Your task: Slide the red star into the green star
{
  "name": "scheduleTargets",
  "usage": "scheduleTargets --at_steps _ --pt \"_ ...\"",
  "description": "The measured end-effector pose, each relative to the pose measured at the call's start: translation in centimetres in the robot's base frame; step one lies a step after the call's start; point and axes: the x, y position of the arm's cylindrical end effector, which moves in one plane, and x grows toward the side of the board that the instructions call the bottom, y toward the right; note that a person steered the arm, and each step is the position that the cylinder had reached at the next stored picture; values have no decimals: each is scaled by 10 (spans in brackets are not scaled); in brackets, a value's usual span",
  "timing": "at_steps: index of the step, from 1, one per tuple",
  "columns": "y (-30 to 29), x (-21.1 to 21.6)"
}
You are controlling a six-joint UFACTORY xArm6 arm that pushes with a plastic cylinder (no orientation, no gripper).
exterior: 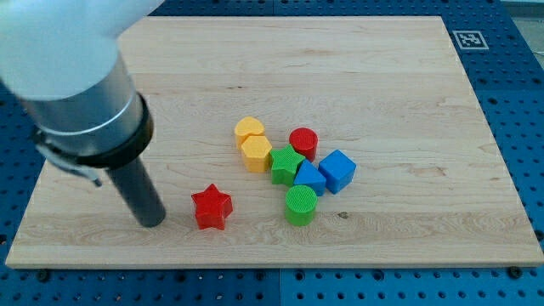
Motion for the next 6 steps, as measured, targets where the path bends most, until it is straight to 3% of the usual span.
scheduleTargets --at_steps 3,6 --pt "79 15" --pt "138 -40"
